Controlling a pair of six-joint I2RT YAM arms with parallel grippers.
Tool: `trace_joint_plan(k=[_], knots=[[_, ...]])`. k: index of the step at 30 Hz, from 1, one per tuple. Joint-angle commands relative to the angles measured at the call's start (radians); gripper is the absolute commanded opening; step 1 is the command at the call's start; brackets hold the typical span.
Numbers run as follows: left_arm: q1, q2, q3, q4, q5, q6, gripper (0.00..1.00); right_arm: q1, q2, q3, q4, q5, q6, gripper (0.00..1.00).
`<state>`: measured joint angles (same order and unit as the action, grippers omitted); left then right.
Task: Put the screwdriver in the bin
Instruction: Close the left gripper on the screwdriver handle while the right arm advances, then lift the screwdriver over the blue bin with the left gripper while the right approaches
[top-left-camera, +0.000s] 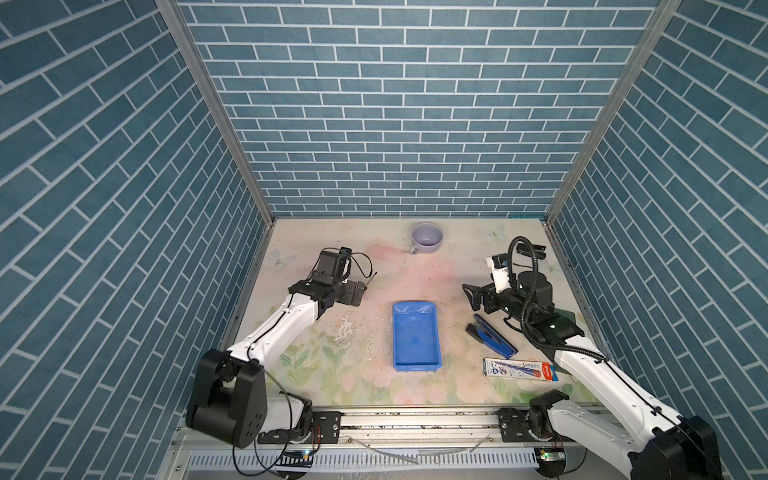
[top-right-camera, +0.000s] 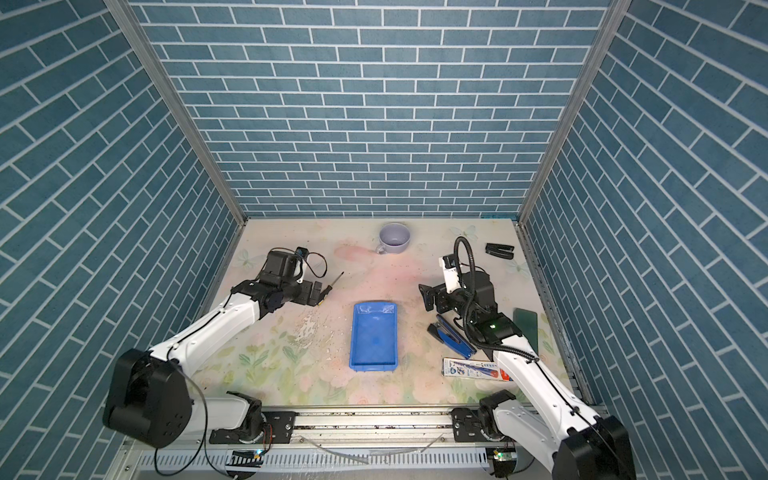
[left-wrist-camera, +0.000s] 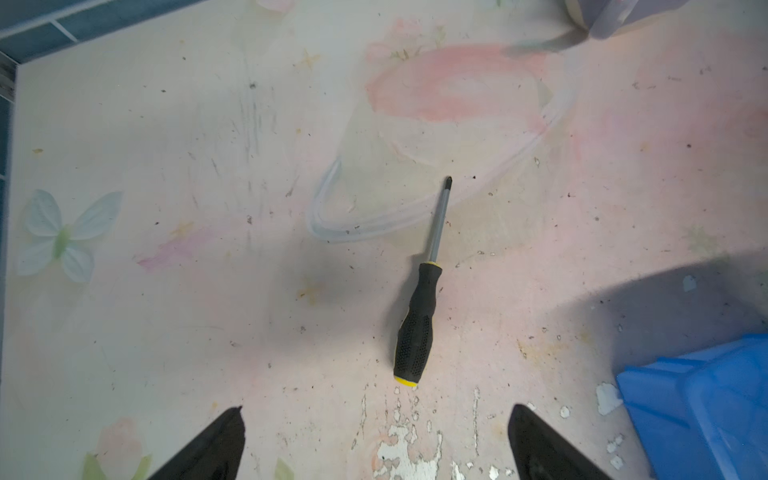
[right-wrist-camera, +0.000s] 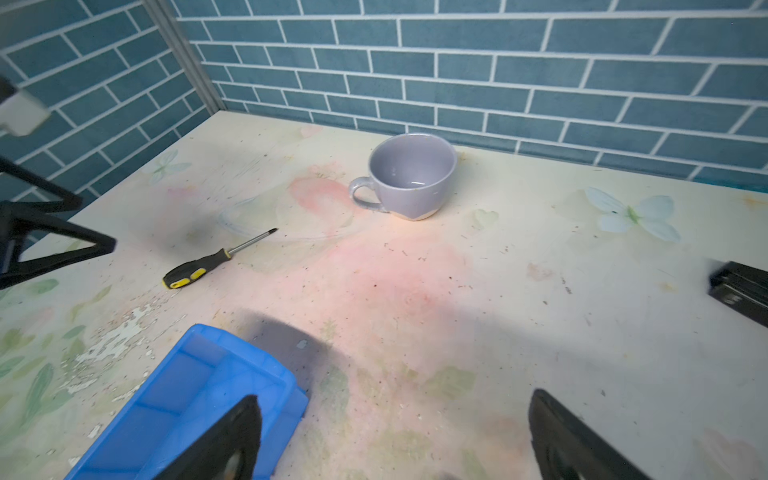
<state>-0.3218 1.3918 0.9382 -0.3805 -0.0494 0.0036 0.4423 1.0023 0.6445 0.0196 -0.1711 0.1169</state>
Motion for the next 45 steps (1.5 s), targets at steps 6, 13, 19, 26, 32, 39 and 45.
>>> trace_joint_plan(k=[6, 13, 19, 26, 32, 39, 45], knots=[[-0.019, 0.227, 0.172, -0.108, -0.005, 0.066, 1.0, 0.151, 0.176, 0.148, 0.055, 0.046, 0.031, 0.99], [-0.023, 0.388, 0.281, -0.199, -0.035, 0.092, 0.95, 0.202, 0.26, 0.206, 0.025, 0.108, 0.072, 0.99], [-0.023, 0.501, 0.364, -0.283, -0.031, 0.107, 0.84, 0.202, 0.297, 0.227, -0.05, 0.09, 0.204, 0.99], [-0.035, 0.564, 0.381, -0.291, -0.023, 0.105, 0.67, 0.202, 0.321, 0.24, -0.09, 0.09, 0.268, 0.99], [-0.036, 0.594, 0.388, -0.296, -0.031, 0.105, 0.47, 0.2, 0.309, 0.245, -0.114, 0.078, 0.256, 0.99], [-0.044, 0.573, 0.366, -0.29, -0.041, 0.102, 0.29, 0.192, 0.208, 0.156, -0.034, 0.239, 0.353, 0.99], [-0.051, 0.52, 0.341, -0.276, -0.042, 0.092, 0.21, 0.152, 0.209, 0.169, -0.055, 0.131, 0.389, 0.99]])
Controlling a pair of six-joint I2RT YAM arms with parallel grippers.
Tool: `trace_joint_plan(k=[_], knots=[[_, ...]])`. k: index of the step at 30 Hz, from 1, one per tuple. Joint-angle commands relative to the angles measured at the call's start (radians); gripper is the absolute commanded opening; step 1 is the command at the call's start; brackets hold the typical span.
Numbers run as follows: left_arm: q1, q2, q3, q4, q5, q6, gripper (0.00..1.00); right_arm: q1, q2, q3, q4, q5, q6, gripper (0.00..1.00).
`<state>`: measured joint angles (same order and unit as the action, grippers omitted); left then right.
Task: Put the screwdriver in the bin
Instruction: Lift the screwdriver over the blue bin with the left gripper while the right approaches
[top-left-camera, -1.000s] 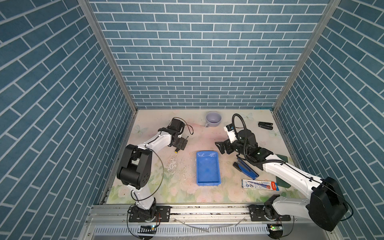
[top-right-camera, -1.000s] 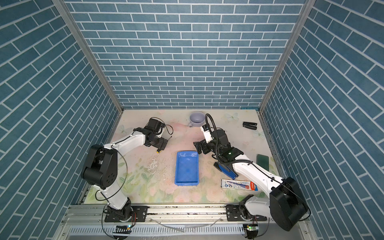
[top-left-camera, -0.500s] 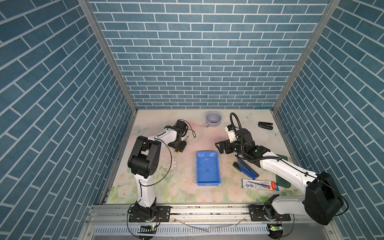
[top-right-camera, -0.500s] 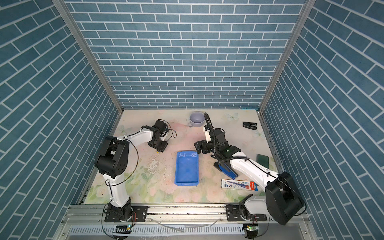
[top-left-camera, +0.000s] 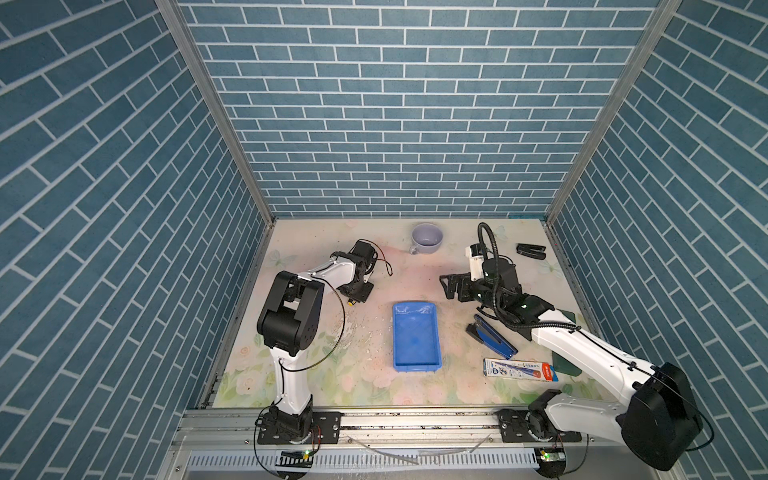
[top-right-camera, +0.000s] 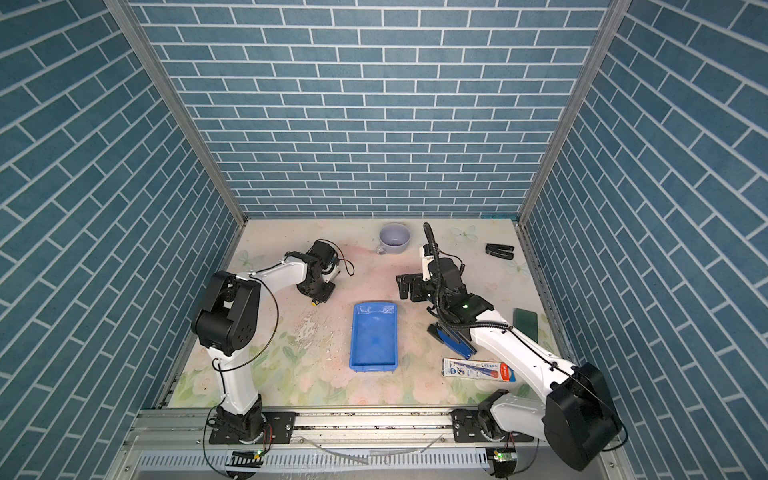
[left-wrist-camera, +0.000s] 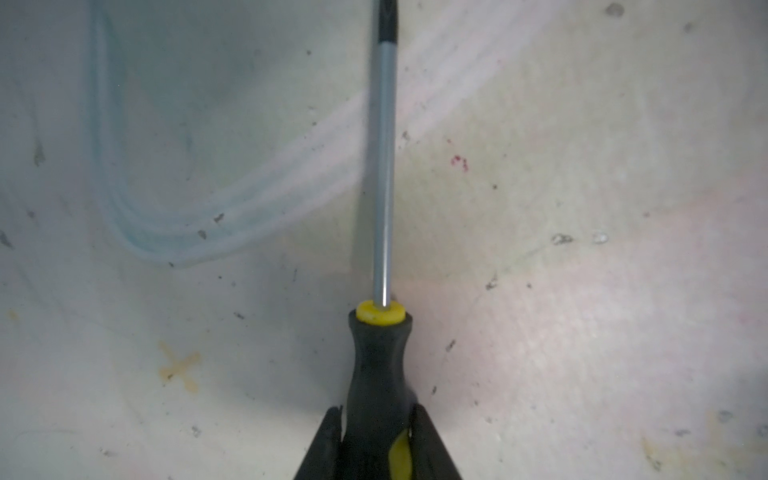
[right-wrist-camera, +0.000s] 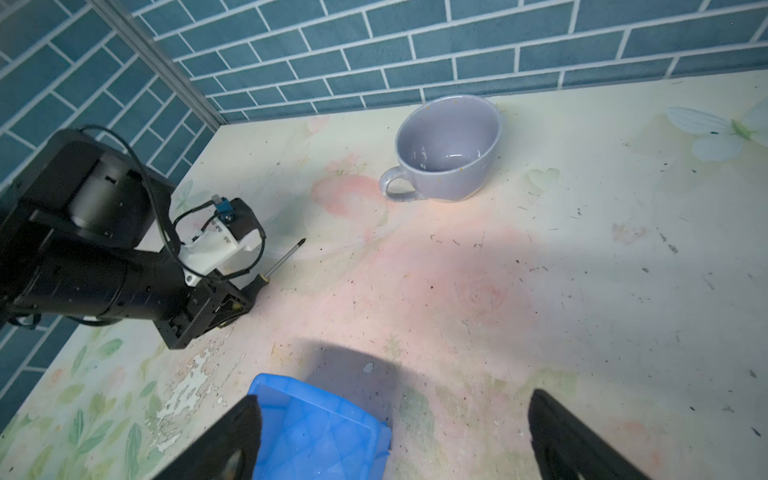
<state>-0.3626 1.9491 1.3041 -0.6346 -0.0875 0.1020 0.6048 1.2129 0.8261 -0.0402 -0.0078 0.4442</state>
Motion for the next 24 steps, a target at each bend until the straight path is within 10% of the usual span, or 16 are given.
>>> trace_joint_plan(k=[1, 13, 24], knots=[[-0.011, -0.047, -0.029, -0.021, -0.003, -0.011, 0.21, -0.012, 0.003, -0.008, 0.005, -0.053, 0.062, 0.99], [-0.02, -0.32, -0.119, 0.105, 0.174, -0.153, 0.19, -0.071, 0.034, 0.083, -0.068, -0.296, 0.107, 0.96], [-0.178, -0.473, -0.155, 0.327, 0.331, -0.358, 0.19, -0.149, 0.112, 0.126, 0.232, -0.59, 0.377, 0.92]])
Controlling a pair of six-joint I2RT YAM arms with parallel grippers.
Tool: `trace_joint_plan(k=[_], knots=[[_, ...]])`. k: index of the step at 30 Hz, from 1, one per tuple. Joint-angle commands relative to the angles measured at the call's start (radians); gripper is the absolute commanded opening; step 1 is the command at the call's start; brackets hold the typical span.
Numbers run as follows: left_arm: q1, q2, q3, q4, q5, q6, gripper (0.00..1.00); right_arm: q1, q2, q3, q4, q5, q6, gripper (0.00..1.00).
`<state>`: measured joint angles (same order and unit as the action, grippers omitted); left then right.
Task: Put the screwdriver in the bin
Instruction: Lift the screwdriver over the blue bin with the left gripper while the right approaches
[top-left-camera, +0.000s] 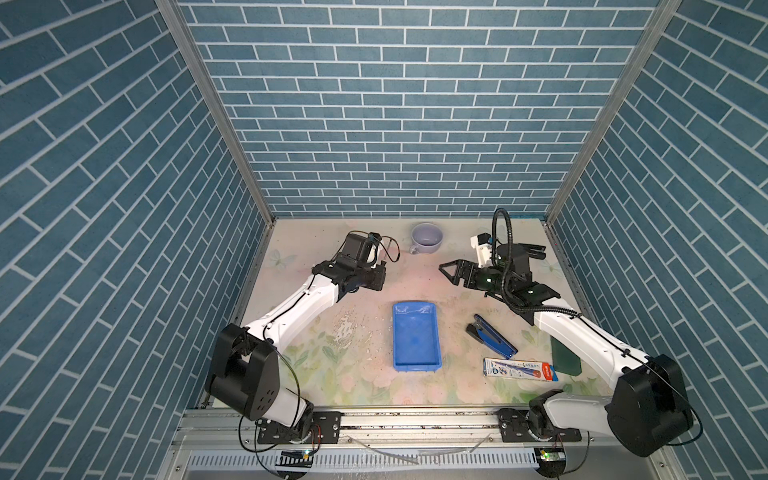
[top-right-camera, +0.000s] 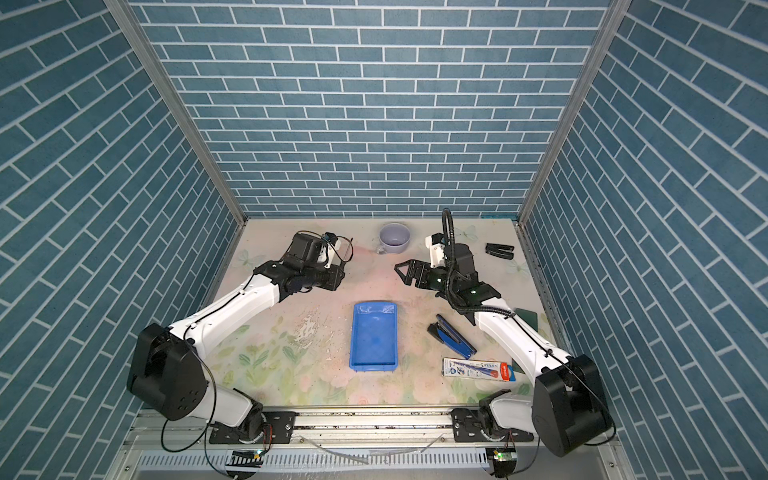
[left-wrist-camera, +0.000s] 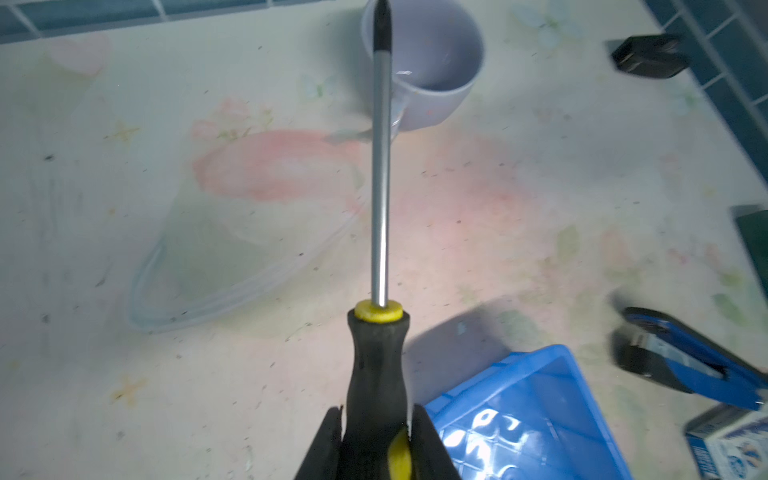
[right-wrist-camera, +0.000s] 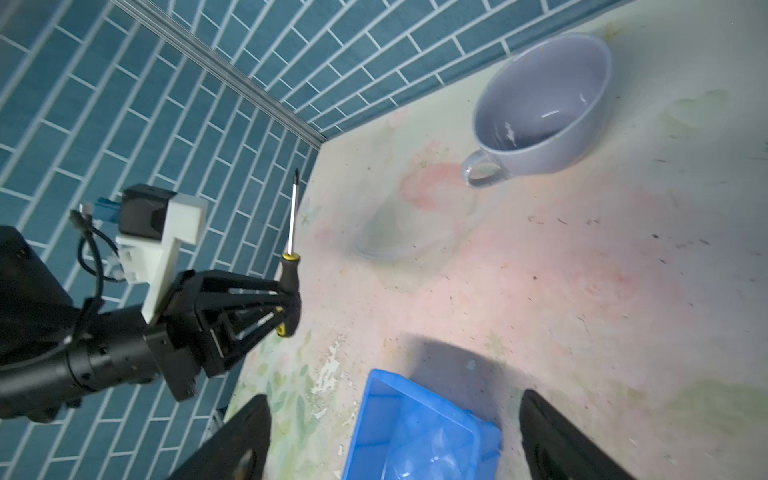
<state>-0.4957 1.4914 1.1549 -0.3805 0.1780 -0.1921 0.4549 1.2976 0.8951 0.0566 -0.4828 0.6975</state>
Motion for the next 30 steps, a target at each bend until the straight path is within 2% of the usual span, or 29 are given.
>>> trace_joint_plan(k=[1, 6, 10, 19, 26, 30], knots=[[-0.062, -0.017, -0.006, 0.087, 0.083, -0.074, 0.19, 0.0, 0.038, 0.061, 0.164, -0.126, 0.139, 0.91], [-0.137, -0.031, -0.009, 0.165, 0.181, -0.104, 0.19, -0.001, 0.085, 0.078, 0.292, -0.172, 0.216, 0.89], [-0.171, -0.034, -0.021, 0.216, 0.242, -0.117, 0.19, -0.001, 0.116, 0.093, 0.324, -0.19, 0.235, 0.86], [-0.195, -0.054, -0.047, 0.265, 0.333, -0.111, 0.19, -0.002, 0.119, 0.089, 0.303, -0.161, 0.237, 0.39], [-0.196, -0.058, -0.061, 0.258, 0.343, -0.099, 0.19, -0.012, 0.112, 0.086, 0.277, -0.16, 0.234, 0.0], [-0.198, -0.06, -0.06, 0.253, 0.334, -0.09, 0.2, -0.019, 0.1, 0.109, 0.148, -0.18, 0.184, 0.0]])
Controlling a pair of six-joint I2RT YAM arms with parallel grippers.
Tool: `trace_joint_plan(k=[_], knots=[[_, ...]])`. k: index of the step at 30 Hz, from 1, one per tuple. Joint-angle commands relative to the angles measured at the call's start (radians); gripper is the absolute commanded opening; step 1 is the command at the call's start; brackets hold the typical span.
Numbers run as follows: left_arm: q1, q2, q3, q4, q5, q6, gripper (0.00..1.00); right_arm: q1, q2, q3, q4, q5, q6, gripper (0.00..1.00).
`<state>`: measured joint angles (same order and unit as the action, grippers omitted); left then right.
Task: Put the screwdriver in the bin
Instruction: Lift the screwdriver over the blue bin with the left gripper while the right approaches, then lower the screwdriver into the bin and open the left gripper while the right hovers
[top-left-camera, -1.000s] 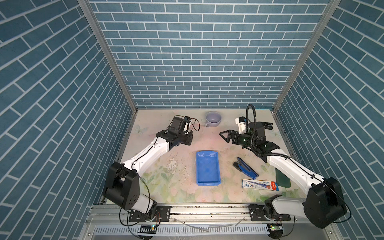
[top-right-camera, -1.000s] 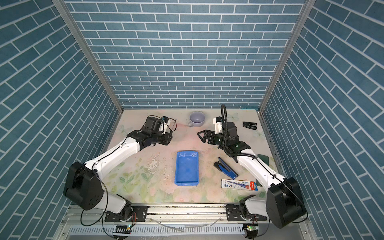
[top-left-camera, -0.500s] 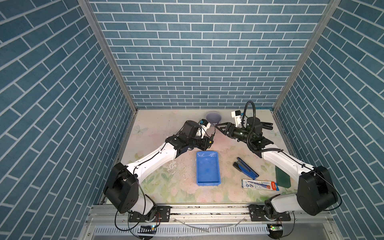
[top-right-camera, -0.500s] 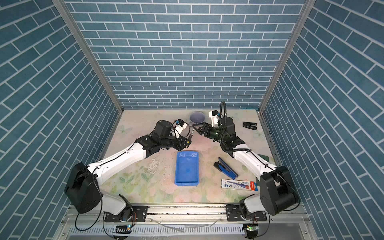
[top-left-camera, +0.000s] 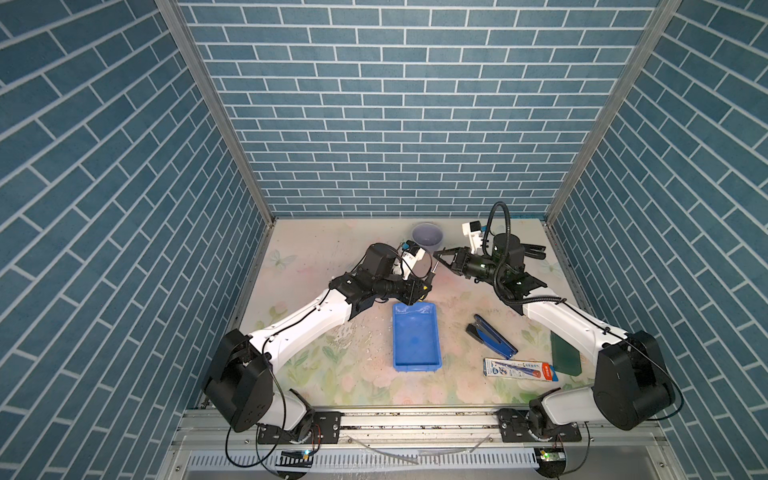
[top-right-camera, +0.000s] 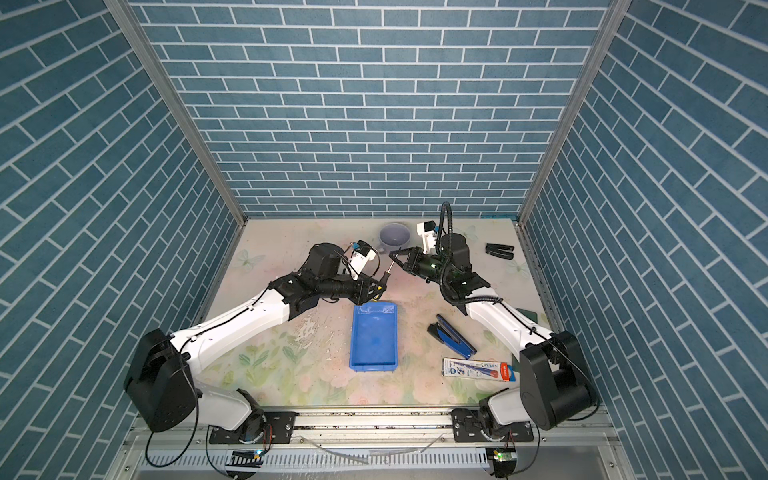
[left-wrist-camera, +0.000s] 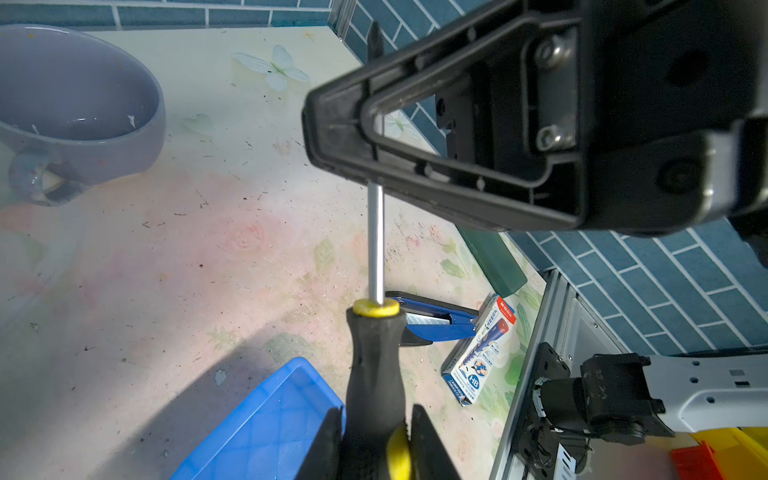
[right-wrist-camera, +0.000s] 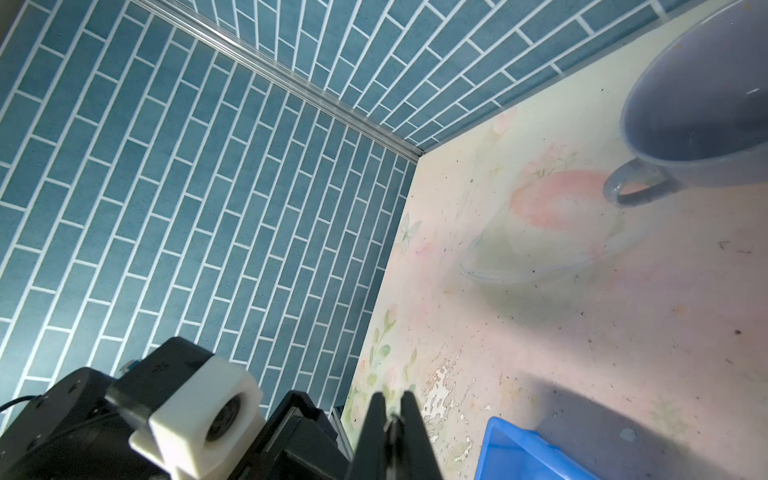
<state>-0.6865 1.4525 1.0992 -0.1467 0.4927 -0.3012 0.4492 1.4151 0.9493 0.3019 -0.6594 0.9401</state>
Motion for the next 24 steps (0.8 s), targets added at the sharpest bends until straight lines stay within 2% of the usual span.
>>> trace_joint_plan(k=[1, 3, 4, 5, 6, 10, 14, 19, 24], knots=[[-0.008, -0.023, -0.005, 0.02, 0.021, 0.023, 0.27, -0.016, -0.025, 0.057, -0.132, -0.008, -0.077, 0.0], [-0.008, -0.033, -0.005, 0.015, 0.013, 0.03, 0.59, -0.021, -0.045, 0.062, -0.203, -0.009, -0.114, 0.0], [-0.008, -0.039, -0.009, 0.014, 0.003, 0.033, 0.79, -0.02, -0.055, 0.067, -0.239, -0.01, -0.133, 0.0], [-0.008, -0.048, -0.015, 0.016, -0.006, 0.041, 0.91, -0.021, -0.064, 0.071, -0.277, -0.009, -0.153, 0.0], [-0.008, -0.056, -0.021, 0.019, -0.013, 0.05, 0.99, -0.021, -0.069, 0.073, -0.304, -0.008, -0.17, 0.0], [-0.007, -0.108, -0.061, 0.03, -0.049, 0.101, 1.0, -0.016, -0.08, 0.08, -0.464, -0.006, -0.303, 0.0], [-0.006, -0.169, -0.101, -0.02, -0.046, 0.184, 1.0, 0.023, -0.078, 0.094, -0.614, 0.054, -0.474, 0.0], [-0.005, -0.283, -0.184, -0.118, -0.051, 0.273, 1.0, 0.086, -0.047, 0.107, -0.65, 0.095, -0.553, 0.0], [-0.007, -0.43, -0.251, -0.231, -0.06, 0.309, 1.0, 0.152, 0.014, 0.146, -0.677, 0.155, -0.636, 0.0]])
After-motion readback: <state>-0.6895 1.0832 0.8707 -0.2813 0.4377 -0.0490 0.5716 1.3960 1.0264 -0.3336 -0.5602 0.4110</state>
